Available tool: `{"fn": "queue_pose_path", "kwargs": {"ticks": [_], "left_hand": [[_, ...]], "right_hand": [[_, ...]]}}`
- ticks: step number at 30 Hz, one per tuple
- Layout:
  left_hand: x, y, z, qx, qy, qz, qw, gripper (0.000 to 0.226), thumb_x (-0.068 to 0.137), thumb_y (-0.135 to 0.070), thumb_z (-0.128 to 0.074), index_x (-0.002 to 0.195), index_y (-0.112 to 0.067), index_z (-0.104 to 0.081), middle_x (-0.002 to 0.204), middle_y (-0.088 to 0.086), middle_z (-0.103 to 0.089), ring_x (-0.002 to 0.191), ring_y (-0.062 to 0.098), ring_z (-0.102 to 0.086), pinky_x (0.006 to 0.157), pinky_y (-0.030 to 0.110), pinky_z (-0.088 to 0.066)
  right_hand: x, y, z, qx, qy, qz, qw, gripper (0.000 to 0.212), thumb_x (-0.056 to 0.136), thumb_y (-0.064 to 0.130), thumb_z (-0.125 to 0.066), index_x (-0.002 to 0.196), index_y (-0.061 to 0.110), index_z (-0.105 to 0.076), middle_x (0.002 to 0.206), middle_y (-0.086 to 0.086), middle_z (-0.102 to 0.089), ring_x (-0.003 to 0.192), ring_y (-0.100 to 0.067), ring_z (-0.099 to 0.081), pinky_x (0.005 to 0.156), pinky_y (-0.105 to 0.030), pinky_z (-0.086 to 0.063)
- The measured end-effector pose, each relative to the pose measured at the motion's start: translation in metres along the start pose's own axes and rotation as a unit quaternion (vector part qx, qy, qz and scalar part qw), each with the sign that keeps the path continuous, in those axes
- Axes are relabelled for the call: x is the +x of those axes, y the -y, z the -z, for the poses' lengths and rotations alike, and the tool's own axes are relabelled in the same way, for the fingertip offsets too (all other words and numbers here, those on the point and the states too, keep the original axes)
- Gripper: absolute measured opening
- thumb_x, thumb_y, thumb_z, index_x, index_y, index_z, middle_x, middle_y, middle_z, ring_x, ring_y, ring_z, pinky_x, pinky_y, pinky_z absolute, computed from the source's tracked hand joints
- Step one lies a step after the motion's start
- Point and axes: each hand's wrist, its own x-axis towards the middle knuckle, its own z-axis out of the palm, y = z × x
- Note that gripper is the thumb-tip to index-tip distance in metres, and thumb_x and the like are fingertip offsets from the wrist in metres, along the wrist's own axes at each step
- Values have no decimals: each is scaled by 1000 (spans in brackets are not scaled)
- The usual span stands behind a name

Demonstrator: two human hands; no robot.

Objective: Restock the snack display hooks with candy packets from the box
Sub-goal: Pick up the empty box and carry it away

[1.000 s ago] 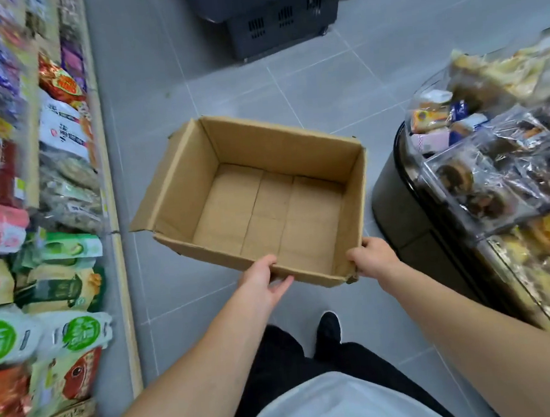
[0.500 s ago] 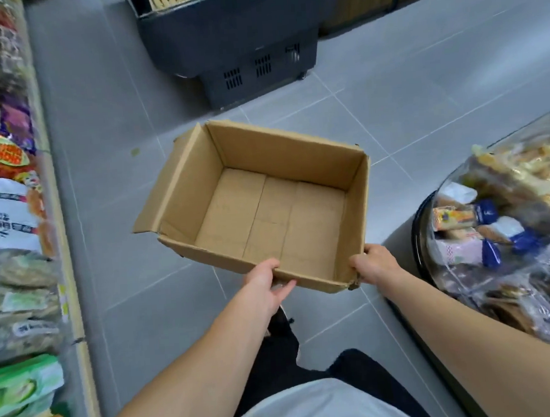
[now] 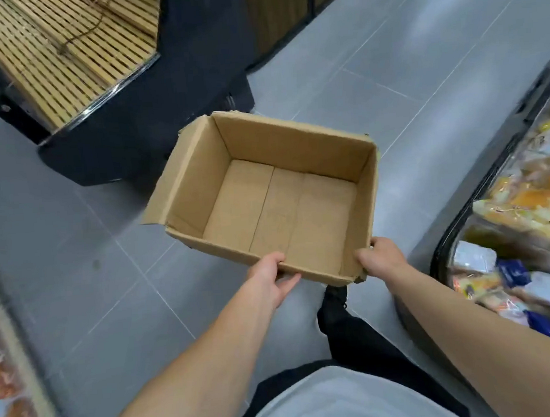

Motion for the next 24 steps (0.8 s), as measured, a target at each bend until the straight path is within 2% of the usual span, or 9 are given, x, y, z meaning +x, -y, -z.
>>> {"fn": "queue_pose_path", "kwargs": {"ticks": [2,4,7,10,14,17,21,24], "left_hand": [[12,-35,-39,25,1,3,1000,21,85,0,-65,103,0,-55,96,18,-59,78,28,-60,44,41,-54],[19,-67,-72,37,2,1,999,25,83,0,-67,106,2,-57,107,20,-62,90,31,-61,46,40,-57],[30,-117,-123,48,-11,-6,999,31,82,-1,-69,112,0,-59,115,22,-61,100,35,-61,48,40,-58],[47,-164,-179,58,10,-1,998,33,84,-2,-68,115,0,-58,115,21,-60,95,35,-61,47,40,-58],[80,-215,-250,90,24,21,995,33,84,-4,-67,115,2,-57,115,23,-61,87,33,-64,46,39,-57],[113,-261,-318,144,46,31,988,35,84,-4,-68,117,1,-57,114,22,-61,88,34,-64,52,42,-58],[134,-311,-402,240,64,45,968,36,85,-4,-67,119,1,-56,118,21,-61,92,33,-64,44,38,-57],[142,-338,-465,313,76,35,946,38,85,-6,-67,121,0,-57,122,20,-60,90,30,-62,41,37,-55]], "right_hand": [[34,33,17,21,-1,-19,1000,27,64,21,-52,85,13,-67,80,-8,-72,82,-30,-70,82,-45,-59],[56,64,31,33,-3,-26,999,20,71,13,-52,85,10,-66,70,-8,-71,81,-28,-70,83,-46,-59],[95,114,54,37,-13,-30,999,22,71,12,-50,86,10,-66,60,-5,-69,81,-26,-69,83,-44,-59],[139,160,78,43,-33,-43,998,21,72,12,-51,88,10,-65,59,-3,-69,79,-25,-68,81,-40,-59],[195,204,104,66,-53,-66,994,23,70,11,-50,87,9,-65,57,-4,-70,82,-26,-69,83,-42,-58],[249,237,124,92,-76,-93,989,24,69,11,-49,87,9,-63,60,-6,-71,83,-27,-70,85,-43,-58],[291,275,153,126,-123,-137,975,14,78,9,-50,85,10,-62,66,-5,-68,78,-22,-64,74,-34,-52],[318,292,173,172,-161,-160,959,13,82,12,-51,86,12,-64,84,-6,-68,87,-27,-65,82,-38,-55]]}}
